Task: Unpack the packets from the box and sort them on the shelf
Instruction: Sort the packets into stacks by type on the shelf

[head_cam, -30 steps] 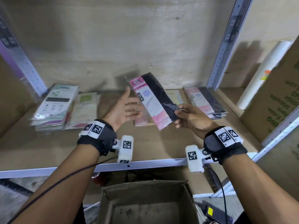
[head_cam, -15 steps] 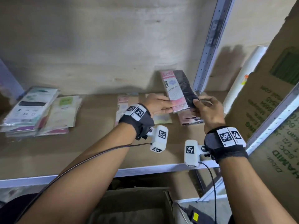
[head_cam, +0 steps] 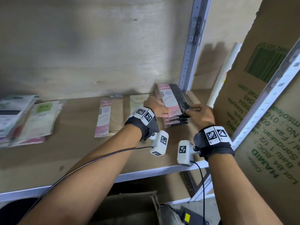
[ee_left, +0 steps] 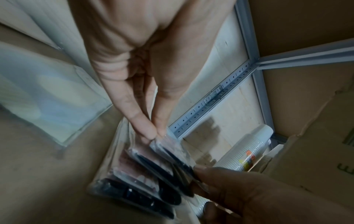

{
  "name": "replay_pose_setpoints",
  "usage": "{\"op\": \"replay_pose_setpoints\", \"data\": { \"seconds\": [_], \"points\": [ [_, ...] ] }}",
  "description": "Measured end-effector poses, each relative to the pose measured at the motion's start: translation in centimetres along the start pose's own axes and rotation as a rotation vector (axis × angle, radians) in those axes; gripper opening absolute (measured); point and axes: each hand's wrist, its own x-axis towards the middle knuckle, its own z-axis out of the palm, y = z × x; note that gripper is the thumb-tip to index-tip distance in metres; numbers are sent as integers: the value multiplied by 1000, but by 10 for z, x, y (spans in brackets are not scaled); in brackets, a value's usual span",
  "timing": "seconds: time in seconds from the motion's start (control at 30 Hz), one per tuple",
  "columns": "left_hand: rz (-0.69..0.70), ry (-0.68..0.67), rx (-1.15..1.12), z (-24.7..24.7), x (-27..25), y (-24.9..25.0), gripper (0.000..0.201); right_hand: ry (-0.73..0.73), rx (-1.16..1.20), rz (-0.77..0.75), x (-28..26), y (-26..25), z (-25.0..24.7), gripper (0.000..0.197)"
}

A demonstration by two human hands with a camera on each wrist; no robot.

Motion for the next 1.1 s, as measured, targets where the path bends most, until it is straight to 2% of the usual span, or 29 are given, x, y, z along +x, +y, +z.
{"op": "replay_pose_setpoints", "data": {
  "seconds": [0.17,0.4,0.57,0.67,0.77,0.83,0.93,1.03,1.1],
  "points": [
    [72,88,51,-3,2,-10,26,1,-36,10,0,1,6,11],
    [96,115,107,3,1,-13,28,14,-102,75,-1,4,11,26],
    [118,120,165,6,1,-10,23,31,-105,85,2,5,9,27],
    [111,133,182,7,0,-11,31,21,-120,79,2,5,9,26],
    [74,90,180,7,0,-10,38,24,-135,79,1,5,7,27],
    [39,66,207,1,0,-9,42,31,-141,76,-1,3,7,27],
    [65,125,244,-19,-2,-6,32,81,-183,59,-7,-4,6,26],
    [79,133,161,-50,-12,-5,31,137,-223,11,-16,-17,7,25],
    [86,148,10,-72,-25,-8,25,163,-248,-64,-24,-27,11,25]
  ]
}}
